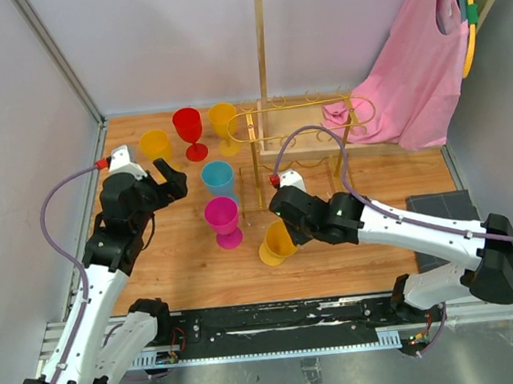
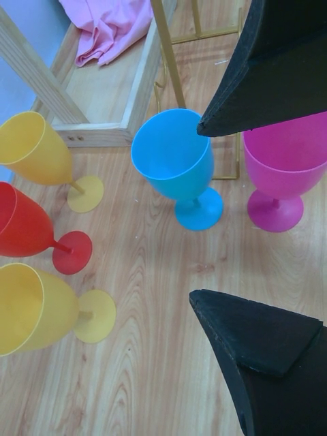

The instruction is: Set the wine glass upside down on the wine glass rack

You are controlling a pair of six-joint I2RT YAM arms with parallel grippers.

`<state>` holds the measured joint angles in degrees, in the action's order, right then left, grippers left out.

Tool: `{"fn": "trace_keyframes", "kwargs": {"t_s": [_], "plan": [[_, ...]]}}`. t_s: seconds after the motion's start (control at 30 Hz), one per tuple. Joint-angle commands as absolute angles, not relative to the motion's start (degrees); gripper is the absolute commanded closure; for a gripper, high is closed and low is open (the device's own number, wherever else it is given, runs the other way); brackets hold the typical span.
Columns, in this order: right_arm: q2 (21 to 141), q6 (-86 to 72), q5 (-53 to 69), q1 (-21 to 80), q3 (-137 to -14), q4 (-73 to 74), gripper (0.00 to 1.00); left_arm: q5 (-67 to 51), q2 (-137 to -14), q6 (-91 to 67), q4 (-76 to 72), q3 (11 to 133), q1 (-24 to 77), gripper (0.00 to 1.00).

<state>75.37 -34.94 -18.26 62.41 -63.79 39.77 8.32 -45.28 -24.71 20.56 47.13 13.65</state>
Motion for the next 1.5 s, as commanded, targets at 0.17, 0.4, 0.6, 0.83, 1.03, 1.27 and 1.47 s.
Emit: {"fn": "trace_keyframes", "kwargs": {"t_s": [0.17, 0.4, 0.6, 0.83, 1.03, 1.27, 1.47], "plan": [[66.01, -38.79, -24.70, 68.82, -69.66, 51.24, 0.99, 9.31, -43.34, -24.69, 21.64, 48.76, 13.88, 0.01], [55.35, -32.10, -23.66, 71.25, -77.81, 51.17, 0.99, 5.49, -43.13, -25.70, 20.93, 53.57, 13.86, 0.01], [54.57, -24.00, -23.05, 71.28, -88.68, 49.45, 0.99, 4.64, -45.03, -27.04, 21.14, 60.40, 13.84, 0.01], [54.30, -6.82, -30.31, 71.28, -91.69, 29.08, 0.99, -1.31, -47.75, -32.00, 18.81, 66.74, 13.88, 0.02], [63.88, 6.68, -34.35, 70.31, -101.59, 20.70, 0.99, -3.61, -48.69, -34.67, 15.48, 68.23, 13.88, 0.02], [73.46, 2.59, -22.09, 54.74, -112.84, 18.31, 0.99, -5.43, -49.00, -36.57, 14.33, 68.64, 13.87, 0.02], [79.96, -6.50, -3.92, 41.36, -120.74, 19.39, 0.99, -6.46, -48.59, -36.98, 13.76, 68.61, 13.88, 0.02]]}}
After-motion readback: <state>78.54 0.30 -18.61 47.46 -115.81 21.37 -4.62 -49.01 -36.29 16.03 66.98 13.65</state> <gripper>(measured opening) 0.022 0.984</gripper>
